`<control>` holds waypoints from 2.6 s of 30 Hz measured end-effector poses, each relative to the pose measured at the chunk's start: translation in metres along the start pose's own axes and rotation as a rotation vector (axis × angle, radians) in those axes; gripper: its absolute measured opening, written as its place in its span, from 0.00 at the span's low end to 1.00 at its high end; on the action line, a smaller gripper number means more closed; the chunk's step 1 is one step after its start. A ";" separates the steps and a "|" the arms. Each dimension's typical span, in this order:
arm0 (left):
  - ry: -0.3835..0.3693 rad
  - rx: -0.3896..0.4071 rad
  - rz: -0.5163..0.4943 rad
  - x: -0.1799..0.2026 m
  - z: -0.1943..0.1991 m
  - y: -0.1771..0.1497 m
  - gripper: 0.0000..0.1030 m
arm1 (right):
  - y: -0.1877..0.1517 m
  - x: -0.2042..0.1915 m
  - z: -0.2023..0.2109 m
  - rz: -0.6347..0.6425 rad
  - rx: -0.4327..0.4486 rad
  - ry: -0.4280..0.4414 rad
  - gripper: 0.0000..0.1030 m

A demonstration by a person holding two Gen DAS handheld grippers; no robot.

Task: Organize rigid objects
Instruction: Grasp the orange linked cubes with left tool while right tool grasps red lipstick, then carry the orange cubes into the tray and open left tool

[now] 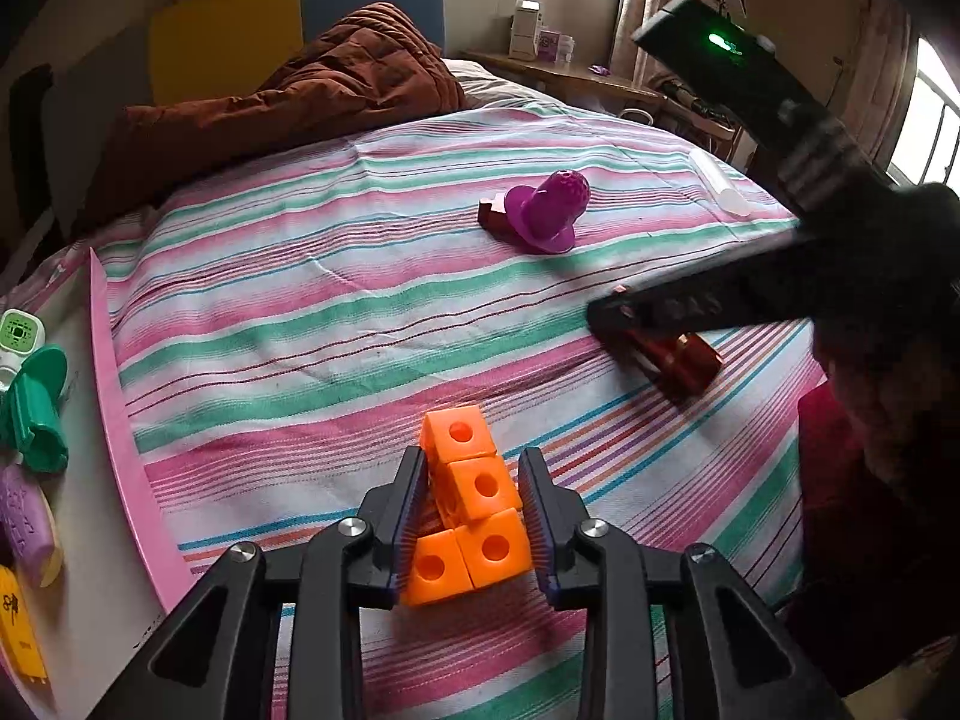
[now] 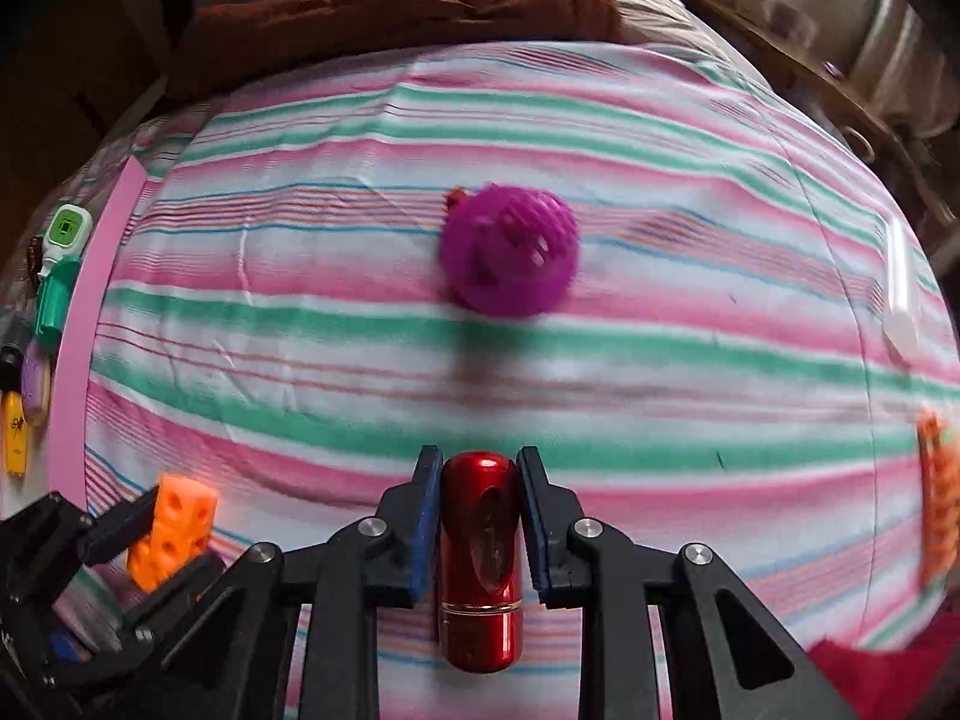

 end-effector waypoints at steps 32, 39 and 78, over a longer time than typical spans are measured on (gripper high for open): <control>0.054 0.001 0.032 -0.004 -0.002 0.001 0.31 | -0.031 0.001 0.014 0.084 0.000 -0.032 0.25; 0.057 0.007 0.026 -0.003 0.001 0.001 0.29 | -0.024 0.000 0.010 0.079 -0.015 0.000 0.27; 0.015 0.183 0.228 -0.063 0.112 0.000 0.23 | -0.004 -0.026 -0.002 0.178 0.040 -0.122 0.26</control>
Point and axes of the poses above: each gripper's, at about its wrist camera, not at the fingertips, and z roughly against the way its jaws point, x to its right, y to its top, the point moved 7 cm from there along -z, roughly the way its jaws point, and after that the axes turned 12 degrees about -x, right-handed, at the moved point
